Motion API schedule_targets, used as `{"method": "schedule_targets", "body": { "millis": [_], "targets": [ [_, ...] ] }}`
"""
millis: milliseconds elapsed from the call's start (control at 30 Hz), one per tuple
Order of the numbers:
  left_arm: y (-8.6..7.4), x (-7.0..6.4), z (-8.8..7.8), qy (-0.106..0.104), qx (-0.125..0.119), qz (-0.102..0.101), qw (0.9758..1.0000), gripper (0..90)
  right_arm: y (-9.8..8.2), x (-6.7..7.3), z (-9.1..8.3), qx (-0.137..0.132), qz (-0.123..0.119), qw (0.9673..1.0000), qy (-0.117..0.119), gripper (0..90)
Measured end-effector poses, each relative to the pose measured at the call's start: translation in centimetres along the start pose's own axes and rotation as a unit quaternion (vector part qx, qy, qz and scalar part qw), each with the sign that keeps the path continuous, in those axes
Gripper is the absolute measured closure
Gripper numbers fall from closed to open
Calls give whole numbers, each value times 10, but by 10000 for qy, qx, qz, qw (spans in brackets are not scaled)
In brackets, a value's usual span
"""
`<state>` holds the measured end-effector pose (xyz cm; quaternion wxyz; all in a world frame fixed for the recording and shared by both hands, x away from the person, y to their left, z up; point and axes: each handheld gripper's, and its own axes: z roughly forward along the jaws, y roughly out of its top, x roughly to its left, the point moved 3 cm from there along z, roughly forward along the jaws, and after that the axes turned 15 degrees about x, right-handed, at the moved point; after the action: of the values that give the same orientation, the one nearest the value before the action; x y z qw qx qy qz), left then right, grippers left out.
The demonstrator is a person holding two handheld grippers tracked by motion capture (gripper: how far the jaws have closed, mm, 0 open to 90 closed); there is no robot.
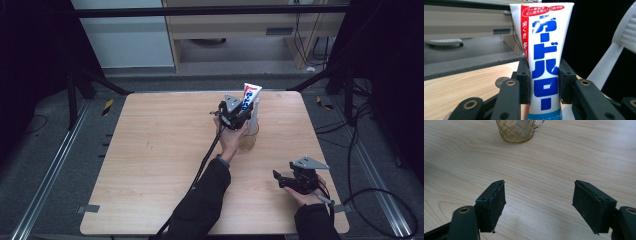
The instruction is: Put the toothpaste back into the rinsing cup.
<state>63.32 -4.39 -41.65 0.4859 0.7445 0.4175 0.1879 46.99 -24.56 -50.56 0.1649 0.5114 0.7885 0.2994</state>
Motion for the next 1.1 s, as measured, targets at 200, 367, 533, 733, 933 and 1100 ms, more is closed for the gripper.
{"method": "schedule_targets", "body": {
  "millis": [200, 367, 533, 733, 933, 1100],
  "targets": [
    [-6, 0, 6, -63, 173, 53, 9998, 673, 0, 0, 1, -32, -60, 10000, -32, 261],
    [-10, -2, 10, -80, 372, 146, 9992, 664, 0, 0, 1, -22, -72, 10000, -32, 261],
    [-13, -1, 10, -68, 755, 346, 9965, 646, 0, 0, 1, -13, -50, 10000, -22, 261],
    [-12, 0, 1, -39, 924, 620, 9938, 591, 0, 1, 1, 2, -64, 10000, -28, 261],
    [-25, 6, -5, 67, 1190, 834, 9894, 566, 0, 1, 1, -8, -93, 9999, -54, 261],
    [-32, 14, -14, -61, 1089, 888, 9901, 497, 0, 1, 1, 19, -59, 10000, -34, 261]
  ]
}}
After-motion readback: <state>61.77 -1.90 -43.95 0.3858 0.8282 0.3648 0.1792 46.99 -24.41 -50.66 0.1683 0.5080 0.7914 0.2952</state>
